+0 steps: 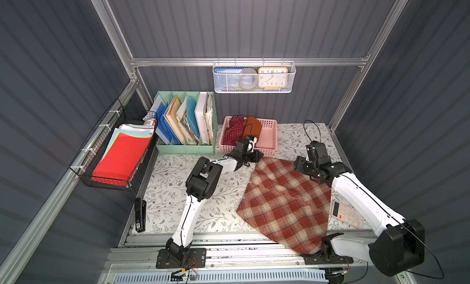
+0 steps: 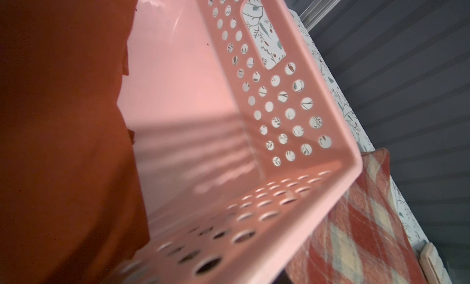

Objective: Roll up the skirts
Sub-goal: Adjust the basket at the center of the board.

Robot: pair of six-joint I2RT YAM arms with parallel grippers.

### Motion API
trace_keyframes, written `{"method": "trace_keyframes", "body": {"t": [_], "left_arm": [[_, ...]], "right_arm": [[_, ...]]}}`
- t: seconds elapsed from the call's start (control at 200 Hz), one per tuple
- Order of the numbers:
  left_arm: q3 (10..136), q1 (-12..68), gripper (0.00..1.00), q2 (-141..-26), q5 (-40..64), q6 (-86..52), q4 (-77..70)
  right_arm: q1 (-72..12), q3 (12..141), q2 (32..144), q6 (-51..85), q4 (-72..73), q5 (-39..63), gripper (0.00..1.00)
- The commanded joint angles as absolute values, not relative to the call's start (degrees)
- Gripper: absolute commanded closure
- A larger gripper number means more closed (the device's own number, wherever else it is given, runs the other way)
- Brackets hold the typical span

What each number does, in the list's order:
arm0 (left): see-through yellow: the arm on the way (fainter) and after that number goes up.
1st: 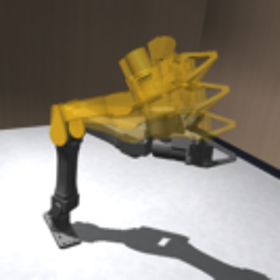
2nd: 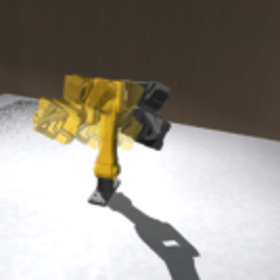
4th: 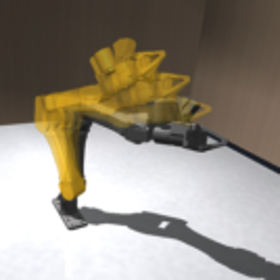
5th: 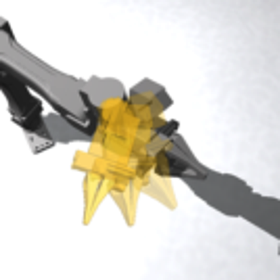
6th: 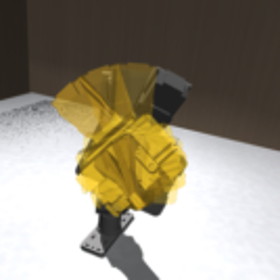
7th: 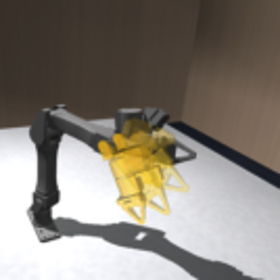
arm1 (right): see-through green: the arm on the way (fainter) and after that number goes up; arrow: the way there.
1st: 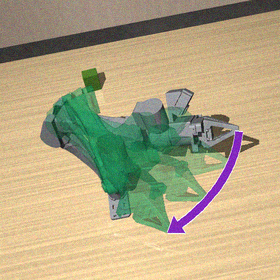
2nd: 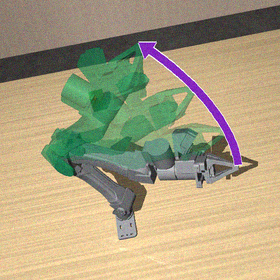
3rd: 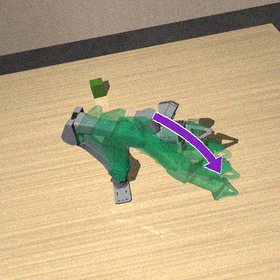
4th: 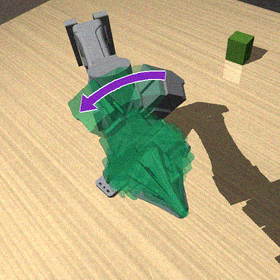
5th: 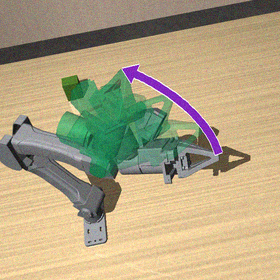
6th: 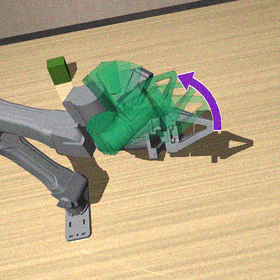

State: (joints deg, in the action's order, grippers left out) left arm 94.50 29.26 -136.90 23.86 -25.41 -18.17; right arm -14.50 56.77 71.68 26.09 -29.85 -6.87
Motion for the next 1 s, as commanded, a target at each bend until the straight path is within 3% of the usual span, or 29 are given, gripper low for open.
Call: {"method": "trace_keyframes", "body": {"t": [0.0,0.11,0.245,0.345,0.545,0.72,0.896,0.996], "left_arm": [[100.6,29.1,0.76,-138.9,20.7,-23.8,-20.7],[103.0,29.0,0.68,-139.5,19.6,-23.0,-20.1],[97.5,29.0,0.34,-134.5,19.7,-22.4,-19.4],[90.7,29.0,0.27,-129.5,20.9,-21.4,-19.8],[74.2,29.2,0.21,-120.5,18.0,-20.1,-19.9],[74.4,29.4,0.20,-124.4,21.2,-21.7,-25.6],[79.7,30.3,0.27,-131.6,22.9,-23.5,-27.8],[82.9,30.4,0.39,-134.1,26.7,-21.7,-25.1]], "right_arm": [[-14.8,55.2,72.2,26.3,-30.7,-6.1,0.35],[-14.8,54.4,72.3,25.9,-31.8,-5.8,0.36],[-14.9,51.9,69.8,26.2,-32.9,-6.2,0.36],[-14.9,50.1,66.4,26.8,-33.0,-6.3,0.36],[-15.2,49.7,65.2,26.8,-33.6,-5.9,0.35],[-16.0,49.4,65.3,26.8,-33.3,-5.3,0.35],[-16.3,48.8,64.0,26.7,-34.4,-5.7,0.36],[-16.3,48.6,62.8,26.7,-34.3,-6.0,0.35]]}}
